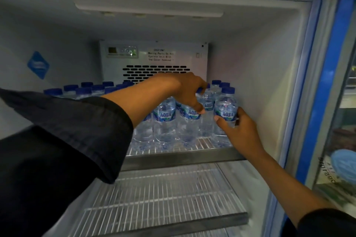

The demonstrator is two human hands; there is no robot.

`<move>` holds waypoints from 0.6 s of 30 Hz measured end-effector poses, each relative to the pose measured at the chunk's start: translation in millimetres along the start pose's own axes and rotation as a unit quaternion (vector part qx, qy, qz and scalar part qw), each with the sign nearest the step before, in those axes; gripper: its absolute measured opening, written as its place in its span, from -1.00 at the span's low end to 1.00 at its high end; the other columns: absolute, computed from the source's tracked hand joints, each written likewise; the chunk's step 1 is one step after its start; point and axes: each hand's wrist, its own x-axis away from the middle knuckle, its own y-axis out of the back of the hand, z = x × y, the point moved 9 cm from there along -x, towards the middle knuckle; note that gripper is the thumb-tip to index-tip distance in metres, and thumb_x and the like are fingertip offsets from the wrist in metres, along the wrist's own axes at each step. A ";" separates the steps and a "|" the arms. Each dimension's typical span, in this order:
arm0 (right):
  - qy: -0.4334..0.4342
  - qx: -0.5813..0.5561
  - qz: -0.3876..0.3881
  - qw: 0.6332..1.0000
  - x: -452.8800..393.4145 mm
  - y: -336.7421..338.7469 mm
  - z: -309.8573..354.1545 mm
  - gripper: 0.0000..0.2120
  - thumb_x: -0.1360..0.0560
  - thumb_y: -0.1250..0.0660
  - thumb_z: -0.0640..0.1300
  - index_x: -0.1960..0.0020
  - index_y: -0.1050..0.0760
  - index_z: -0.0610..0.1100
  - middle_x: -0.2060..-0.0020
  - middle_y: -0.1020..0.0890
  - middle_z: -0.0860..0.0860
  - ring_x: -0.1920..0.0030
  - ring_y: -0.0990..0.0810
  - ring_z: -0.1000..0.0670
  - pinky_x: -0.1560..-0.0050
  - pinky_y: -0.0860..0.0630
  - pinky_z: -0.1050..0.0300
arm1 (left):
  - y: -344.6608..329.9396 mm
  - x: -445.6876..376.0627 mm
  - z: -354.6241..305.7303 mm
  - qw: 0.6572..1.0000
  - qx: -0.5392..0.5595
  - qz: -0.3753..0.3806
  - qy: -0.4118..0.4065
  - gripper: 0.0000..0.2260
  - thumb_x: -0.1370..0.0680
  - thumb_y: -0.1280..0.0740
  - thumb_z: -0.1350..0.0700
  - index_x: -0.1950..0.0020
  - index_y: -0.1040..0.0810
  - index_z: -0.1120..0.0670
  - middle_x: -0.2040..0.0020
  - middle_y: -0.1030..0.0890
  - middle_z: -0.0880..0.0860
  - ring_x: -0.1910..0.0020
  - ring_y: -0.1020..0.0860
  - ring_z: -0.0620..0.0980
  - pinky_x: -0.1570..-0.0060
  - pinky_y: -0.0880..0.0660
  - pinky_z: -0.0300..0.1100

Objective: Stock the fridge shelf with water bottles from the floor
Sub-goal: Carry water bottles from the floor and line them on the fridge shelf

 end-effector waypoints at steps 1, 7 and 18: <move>0.000 0.000 0.002 1.000 0.4 -0.2 0.2 -0.62 -0.37 -0.46 0.12 -0.14 -0.47 0.08 0.03 -0.63 0.21 0.06 -0.60 0.28 0.14 -0.48 0.46 | -1.3 0.5 3.2 1.000 -0.008 0.004 0.013 -0.45 -0.41 -0.40 -0.30 -0.23 -0.40 -0.01 -0.18 -0.51 0.04 -0.05 -0.50 0.07 -0.07 -0.46 -0.04; 0.000 0.015 0.034 0.999 2.9 -1.3 3.3 -0.48 -0.33 -0.54 0.03 -0.20 -0.41 0.00 0.00 -0.57 0.25 0.04 -0.56 0.36 0.16 -0.47 0.49 | -3.6 7.7 20.6 0.997 -0.018 0.055 0.060 -0.31 -0.35 -0.41 -0.35 -0.34 -0.36 -0.02 -0.36 -0.40 0.02 -0.21 -0.43 0.08 -0.19 -0.41 -0.01; -0.010 0.048 0.075 0.996 -11.4 -12.0 4.6 -0.48 -0.30 -0.57 -0.09 -0.19 -0.46 -0.04 0.07 -0.57 0.17 0.11 -0.53 0.35 0.20 -0.38 0.58 | -5.1 18.8 32.4 0.997 0.074 0.002 0.024 -0.37 -0.36 -0.48 -0.24 -0.34 -0.36 -0.09 -0.37 -0.40 -0.02 -0.26 -0.42 0.06 -0.24 -0.40 0.00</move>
